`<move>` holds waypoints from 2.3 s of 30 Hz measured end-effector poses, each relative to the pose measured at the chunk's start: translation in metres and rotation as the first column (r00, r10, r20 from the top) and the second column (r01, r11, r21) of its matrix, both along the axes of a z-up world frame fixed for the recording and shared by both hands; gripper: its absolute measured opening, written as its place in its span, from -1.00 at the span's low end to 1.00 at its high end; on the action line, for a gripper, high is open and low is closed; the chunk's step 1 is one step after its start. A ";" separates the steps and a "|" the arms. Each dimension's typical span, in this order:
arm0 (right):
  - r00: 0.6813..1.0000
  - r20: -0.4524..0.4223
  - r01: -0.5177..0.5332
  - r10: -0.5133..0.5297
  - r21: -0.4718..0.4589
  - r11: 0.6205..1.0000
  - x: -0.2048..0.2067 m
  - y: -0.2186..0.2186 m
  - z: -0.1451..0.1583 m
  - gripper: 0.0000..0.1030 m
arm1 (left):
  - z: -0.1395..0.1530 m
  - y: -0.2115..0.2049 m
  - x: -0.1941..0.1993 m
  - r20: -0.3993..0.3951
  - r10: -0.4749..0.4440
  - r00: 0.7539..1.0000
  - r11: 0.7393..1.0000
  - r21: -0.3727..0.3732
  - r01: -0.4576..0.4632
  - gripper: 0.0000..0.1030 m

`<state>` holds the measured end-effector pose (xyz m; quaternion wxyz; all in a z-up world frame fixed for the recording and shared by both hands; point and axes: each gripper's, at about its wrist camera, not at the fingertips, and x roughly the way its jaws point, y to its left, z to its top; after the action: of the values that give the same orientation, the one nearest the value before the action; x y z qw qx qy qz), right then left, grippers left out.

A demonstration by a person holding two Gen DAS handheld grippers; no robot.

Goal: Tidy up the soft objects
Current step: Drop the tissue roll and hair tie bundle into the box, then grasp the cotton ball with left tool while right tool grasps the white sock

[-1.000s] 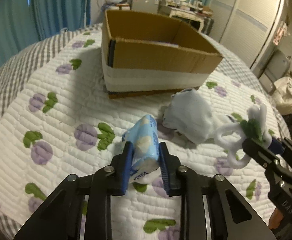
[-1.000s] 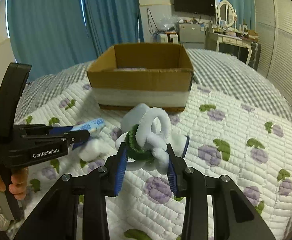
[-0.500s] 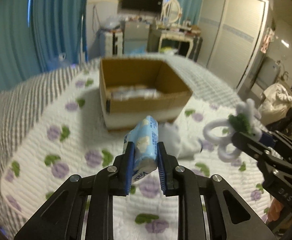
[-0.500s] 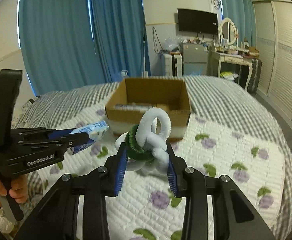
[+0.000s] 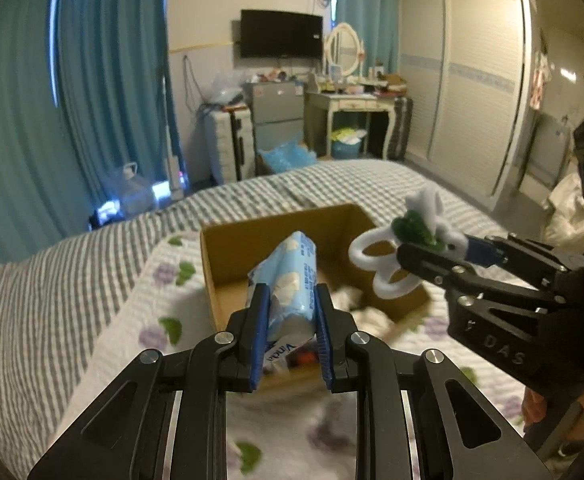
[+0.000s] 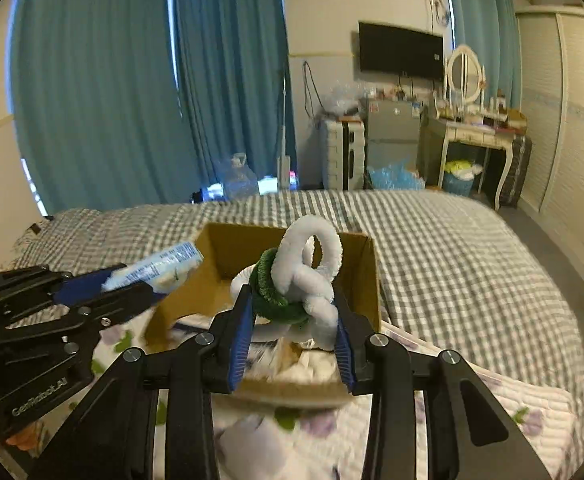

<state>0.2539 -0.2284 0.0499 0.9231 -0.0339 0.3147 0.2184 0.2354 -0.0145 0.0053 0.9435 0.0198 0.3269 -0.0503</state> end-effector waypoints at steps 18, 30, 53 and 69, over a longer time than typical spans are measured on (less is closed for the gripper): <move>0.995 -0.021 0.100 -0.098 0.068 0.993 0.026 -0.031 0.003 0.32 | 0.000 0.002 0.015 0.044 0.038 0.998 0.998 0.047 -0.040 0.43; 0.986 0.144 0.085 -0.083 -0.008 0.996 -0.093 -0.071 0.128 1.00 | 0.100 0.001 -0.110 0.221 0.120 0.968 0.989 0.058 -0.136 0.62; 0.980 -0.174 -0.109 0.093 -0.085 0.990 -0.078 -0.046 -0.079 1.00 | -0.119 -0.007 -0.102 -0.252 0.246 0.936 0.967 -0.006 -0.255 0.56; 0.925 -0.340 -0.211 0.166 -0.099 0.972 -0.062 -0.014 -0.161 0.26 | -0.176 -0.003 -0.093 -0.416 0.174 0.893 0.966 -0.104 -0.237 0.12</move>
<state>0.1923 -0.2424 -0.1114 0.8277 -0.0889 0.4738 0.2874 0.1425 -0.0179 -0.1712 0.8545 -0.0978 0.5096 0.0223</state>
